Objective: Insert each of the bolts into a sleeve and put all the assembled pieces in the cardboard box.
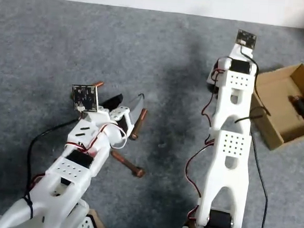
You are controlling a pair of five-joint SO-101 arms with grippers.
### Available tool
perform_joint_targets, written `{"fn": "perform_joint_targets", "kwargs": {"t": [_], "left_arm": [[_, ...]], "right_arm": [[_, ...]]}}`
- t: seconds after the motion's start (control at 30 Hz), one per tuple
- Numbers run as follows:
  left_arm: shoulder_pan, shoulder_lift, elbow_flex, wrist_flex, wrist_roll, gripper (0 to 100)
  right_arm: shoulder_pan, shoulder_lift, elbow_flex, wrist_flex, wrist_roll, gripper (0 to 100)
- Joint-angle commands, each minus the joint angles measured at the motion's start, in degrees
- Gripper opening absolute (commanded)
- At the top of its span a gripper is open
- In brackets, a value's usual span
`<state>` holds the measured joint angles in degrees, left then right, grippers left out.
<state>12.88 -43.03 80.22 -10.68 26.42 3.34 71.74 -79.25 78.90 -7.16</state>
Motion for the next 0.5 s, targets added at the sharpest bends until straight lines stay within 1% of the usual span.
{"fn": "perform_joint_targets", "kwargs": {"t": [0.0,0.07,0.13,0.27,0.33,0.47], "left_arm": [[-2.4,0.1,-3.2,-4.5,0.0,20],[-4.1,-0.1,-3.6,-4.8,0.0,20],[-6.5,0.0,-6.5,-3.1,0.0,20],[-10.2,0.1,-13.7,9.2,0.2,20],[-11.6,0.1,-16.2,13.5,0.3,20],[-12.1,-0.2,-16.9,15.4,0.3,20]], "right_arm": [[-0.3,-1.2,-2.4,3.6,0.0,0.5],[-1.0,-1.7,-2.5,6.1,0.0,0.5],[-2.0,-1.3,-5.1,9.7,0.0,0.5],[-2.9,-1.0,-13.9,18.9,-0.5,0.5],[-3.0,-0.9,-18.9,22.0,-1.8,0.5],[-2.6,2.1,-23.3,22.0,-2.6,0.5]]}}
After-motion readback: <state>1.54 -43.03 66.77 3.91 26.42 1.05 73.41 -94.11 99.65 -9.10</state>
